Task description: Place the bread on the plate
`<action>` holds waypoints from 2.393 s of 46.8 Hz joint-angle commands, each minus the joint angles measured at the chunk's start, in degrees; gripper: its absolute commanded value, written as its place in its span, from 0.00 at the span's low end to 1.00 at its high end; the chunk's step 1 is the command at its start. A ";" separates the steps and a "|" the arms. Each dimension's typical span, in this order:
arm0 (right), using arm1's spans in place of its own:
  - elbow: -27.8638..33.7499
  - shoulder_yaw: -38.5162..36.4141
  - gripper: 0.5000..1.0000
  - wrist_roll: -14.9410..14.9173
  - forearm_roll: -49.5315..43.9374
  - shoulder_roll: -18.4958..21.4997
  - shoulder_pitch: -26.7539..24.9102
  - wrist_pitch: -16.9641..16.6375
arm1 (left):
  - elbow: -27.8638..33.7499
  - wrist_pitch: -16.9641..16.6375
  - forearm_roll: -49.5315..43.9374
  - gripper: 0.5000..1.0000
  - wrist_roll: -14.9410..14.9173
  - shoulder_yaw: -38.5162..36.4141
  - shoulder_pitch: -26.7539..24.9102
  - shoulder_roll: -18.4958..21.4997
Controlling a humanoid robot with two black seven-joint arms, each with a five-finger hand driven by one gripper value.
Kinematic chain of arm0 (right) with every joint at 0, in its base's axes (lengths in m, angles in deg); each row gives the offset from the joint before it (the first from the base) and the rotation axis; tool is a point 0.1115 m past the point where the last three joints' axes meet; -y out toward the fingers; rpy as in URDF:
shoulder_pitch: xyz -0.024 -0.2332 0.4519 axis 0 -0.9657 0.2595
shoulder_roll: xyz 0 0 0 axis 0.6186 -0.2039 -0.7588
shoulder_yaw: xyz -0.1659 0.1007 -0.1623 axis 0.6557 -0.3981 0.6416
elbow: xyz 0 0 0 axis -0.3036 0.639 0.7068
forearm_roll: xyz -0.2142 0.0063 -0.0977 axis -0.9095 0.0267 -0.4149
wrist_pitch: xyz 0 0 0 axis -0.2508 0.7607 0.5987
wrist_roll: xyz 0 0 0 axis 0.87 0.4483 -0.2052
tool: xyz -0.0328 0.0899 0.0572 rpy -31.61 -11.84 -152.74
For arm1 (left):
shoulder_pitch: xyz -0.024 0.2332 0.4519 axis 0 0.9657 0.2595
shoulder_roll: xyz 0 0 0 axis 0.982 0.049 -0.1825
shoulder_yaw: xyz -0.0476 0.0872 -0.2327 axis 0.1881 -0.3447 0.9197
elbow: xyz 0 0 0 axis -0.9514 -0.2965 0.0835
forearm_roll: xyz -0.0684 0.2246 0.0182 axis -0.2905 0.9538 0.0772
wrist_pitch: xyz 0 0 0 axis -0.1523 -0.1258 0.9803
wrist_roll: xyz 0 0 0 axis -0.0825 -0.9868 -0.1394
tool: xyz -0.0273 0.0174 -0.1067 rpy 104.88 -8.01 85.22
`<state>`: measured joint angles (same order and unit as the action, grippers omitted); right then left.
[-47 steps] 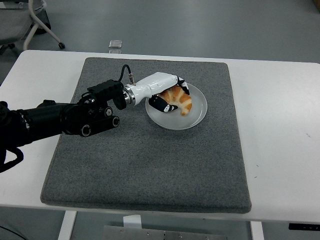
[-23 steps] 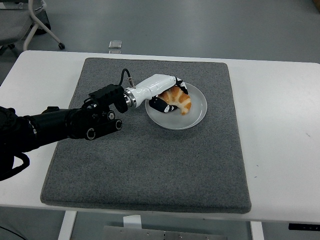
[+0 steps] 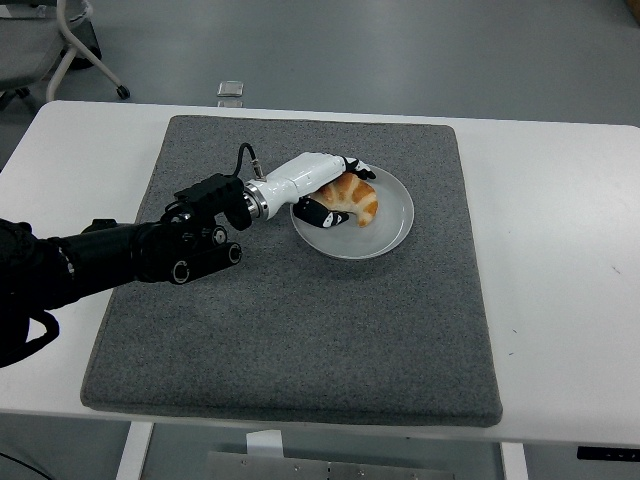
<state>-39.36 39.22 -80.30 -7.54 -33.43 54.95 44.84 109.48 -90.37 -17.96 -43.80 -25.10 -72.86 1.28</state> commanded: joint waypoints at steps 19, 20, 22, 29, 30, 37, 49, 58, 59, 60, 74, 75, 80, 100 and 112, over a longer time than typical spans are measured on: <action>-0.09 0.00 0.86 0.00 0.01 0.00 0.00 0.00 | 0.98 0.19 -1.89 0.98 -0.17 2.65 -0.70 -0.54; 0.00 0.09 0.86 0.00 0.01 0.00 0.00 0.00 | 1.25 0.36 -2.41 0.98 -0.26 2.91 -0.87 -0.54; 0.00 0.00 0.86 0.00 0.09 0.00 0.00 0.00 | 2.12 0.80 -3.47 0.98 -0.26 3.35 -1.05 -0.36; 0.00 0.00 0.86 0.00 0.01 0.00 0.00 0.00 | 7.04 4.40 -9.61 0.98 -0.35 5.89 -2.81 1.48; 0.00 0.00 0.86 0.00 0.01 0.00 0.00 0.00 | 7.83 5.71 -10.84 0.98 -0.44 6.33 -2.89 2.18; 0.00 0.00 0.86 0.00 0.01 0.00 0.00 0.00 | 9.69 17.31 -19.81 0.98 -0.70 11.08 -5.27 5.97; 0.00 0.00 0.86 0.00 0.01 0.00 0.00 0.00 | 8.98 29.97 -25.80 0.98 -1.05 18.02 -8.17 10.97; 0.00 0.00 0.86 0.00 0.01 0.00 0.00 0.00 | 8.81 36.48 -29.04 0.98 -1.23 26.28 -8.78 14.32; 0.00 0.00 0.86 0.00 0.01 0.00 0.00 0.00 | 8.72 37.01 -29.83 0.98 -1.49 27.25 -8.78 14.67; 0.00 0.00 0.86 0.00 0.01 0.00 0.00 0.00 | 8.55 37.54 -30.80 0.98 -1.93 28.21 -8.78 14.93; 0.00 0.00 0.86 0.00 0.01 0.00 0.00 0.00 | -1.20 42.99 -49.61 0.98 -7.38 34.73 -7.91 15.46; 0.00 0.00 0.86 0.00 0.01 0.00 0.00 0.00 | -2.08 42.99 -50.31 0.98 -7.38 34.81 -7.91 15.37; 0.00 0.00 0.86 0.00 0.01 0.00 0.00 0.00 | -5.60 42.99 -54.27 0.98 -7.29 34.82 -7.55 15.11; -0.09 0.09 0.86 0.00 0.09 0.00 0.00 0.00 | -8.15 37.37 -60.07 0.98 -7.03 35.34 -4.22 14.50; -0.09 0.00 0.86 0.00 0.01 0.00 0.00 -0.09 | -7.45 42.72 -61.48 0.98 -5.01 37.89 1.58 14.41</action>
<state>-39.46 39.26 -80.30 -7.52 -33.43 54.95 44.75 101.93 -49.90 -79.44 -49.67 11.91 -72.89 15.71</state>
